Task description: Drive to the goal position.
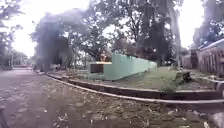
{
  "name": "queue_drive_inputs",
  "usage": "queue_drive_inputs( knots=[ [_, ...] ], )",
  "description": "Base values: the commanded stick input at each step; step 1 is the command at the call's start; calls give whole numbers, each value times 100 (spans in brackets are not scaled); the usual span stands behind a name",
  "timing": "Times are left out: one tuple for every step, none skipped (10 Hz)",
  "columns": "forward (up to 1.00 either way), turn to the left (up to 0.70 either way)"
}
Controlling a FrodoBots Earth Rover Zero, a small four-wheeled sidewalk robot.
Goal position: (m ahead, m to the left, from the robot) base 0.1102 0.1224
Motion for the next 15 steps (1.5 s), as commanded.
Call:
queue_drive_inputs(
  knots=[
    [0,45],
    [0,45],
    [0,45],
    [0,45],
    [0,45],
    [0,45],
    [0,45],
    [0,45],
    [0,45],
    [0,45],
    [0,45],
    [0,45],
    [0,45],
    [0,28],
    [0,0]
  ],
)
